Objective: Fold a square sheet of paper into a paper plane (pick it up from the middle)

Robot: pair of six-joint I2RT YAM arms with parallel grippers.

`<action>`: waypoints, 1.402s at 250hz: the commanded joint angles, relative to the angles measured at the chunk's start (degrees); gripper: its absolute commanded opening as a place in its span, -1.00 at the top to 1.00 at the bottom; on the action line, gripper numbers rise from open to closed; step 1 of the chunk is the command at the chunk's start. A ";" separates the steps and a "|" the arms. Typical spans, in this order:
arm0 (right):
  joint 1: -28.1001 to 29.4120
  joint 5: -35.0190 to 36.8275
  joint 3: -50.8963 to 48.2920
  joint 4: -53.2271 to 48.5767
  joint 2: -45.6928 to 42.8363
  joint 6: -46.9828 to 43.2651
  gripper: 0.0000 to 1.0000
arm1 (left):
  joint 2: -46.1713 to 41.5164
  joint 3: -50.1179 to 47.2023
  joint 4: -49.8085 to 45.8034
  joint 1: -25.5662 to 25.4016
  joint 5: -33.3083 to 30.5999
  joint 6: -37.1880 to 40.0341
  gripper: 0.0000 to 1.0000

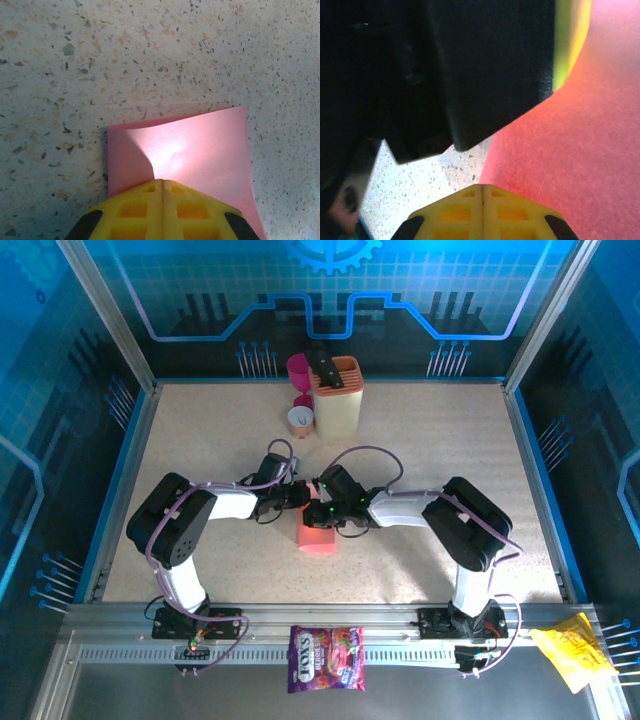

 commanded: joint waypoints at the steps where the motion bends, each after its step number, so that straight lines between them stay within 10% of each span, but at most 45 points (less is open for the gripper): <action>1: 1.16 -1.45 1.25 4.49 1.70 2.07 1.00 | 1.96 -1.78 -2.88 0.25 -1.90 0.36 1.00; 351: 15.05 -1.49 -3.21 -8.12 1.28 -8.60 1.00 | 3.15 -1.28 -3.93 -0.02 -2.83 0.53 1.00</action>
